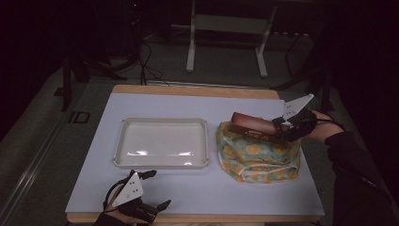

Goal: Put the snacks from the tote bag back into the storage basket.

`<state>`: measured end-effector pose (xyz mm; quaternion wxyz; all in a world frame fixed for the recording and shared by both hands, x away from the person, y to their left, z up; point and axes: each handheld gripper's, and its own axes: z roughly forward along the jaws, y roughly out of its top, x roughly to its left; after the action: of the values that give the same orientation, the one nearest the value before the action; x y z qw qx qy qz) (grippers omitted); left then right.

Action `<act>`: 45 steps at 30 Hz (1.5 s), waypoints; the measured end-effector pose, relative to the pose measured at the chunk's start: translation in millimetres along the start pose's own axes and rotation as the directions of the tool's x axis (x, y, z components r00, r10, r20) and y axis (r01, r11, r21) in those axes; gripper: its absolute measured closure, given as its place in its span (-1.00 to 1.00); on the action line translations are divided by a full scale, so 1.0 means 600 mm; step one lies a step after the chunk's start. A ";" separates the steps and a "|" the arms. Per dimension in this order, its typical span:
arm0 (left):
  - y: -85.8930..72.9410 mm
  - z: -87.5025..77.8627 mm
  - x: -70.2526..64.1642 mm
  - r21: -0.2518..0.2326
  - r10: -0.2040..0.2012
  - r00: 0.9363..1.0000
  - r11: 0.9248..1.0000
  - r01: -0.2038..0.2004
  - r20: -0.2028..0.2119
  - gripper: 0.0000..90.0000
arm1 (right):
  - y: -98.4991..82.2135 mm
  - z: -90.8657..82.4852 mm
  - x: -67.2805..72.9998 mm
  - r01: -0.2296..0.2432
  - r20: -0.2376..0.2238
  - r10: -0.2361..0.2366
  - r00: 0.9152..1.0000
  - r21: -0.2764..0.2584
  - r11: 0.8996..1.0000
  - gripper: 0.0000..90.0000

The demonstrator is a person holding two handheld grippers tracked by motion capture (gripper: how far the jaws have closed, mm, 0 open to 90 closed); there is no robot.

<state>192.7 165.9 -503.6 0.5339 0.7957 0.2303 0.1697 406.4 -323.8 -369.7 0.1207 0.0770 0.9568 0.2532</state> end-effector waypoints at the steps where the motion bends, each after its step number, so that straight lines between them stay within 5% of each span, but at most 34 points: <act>1: 0.000 0.000 0.000 0.000 0.000 1.000 1.000 0.000 0.000 -1.00 | 0.005 -0.001 0.000 0.010 0.001 -0.010 1.000 0.005 1.000 -0.04; 19: 0.000 0.000 -0.001 -0.001 0.002 1.000 1.000 -0.002 0.005 -1.00 | 0.093 0.010 0.006 0.113 -0.031 -0.113 0.993 -0.011 0.994 -0.04; 38: 0.000 -0.001 -0.003 0.003 0.009 1.000 1.000 -0.009 0.016 -1.00 | 0.177 0.055 0.023 0.212 -0.087 -0.214 0.973 -0.028 0.977 -0.04; 45: 0.000 -0.001 -0.003 0.001 0.010 1.000 1.000 -0.010 0.020 -1.00 | 0.212 0.080 0.032 0.256 -0.110 -0.259 0.960 -0.039 0.966 -0.04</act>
<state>190.9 165.3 -503.6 0.5349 0.7988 0.2211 0.1641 412.0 -187.7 -349.8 0.0988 -0.0641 0.9608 0.2509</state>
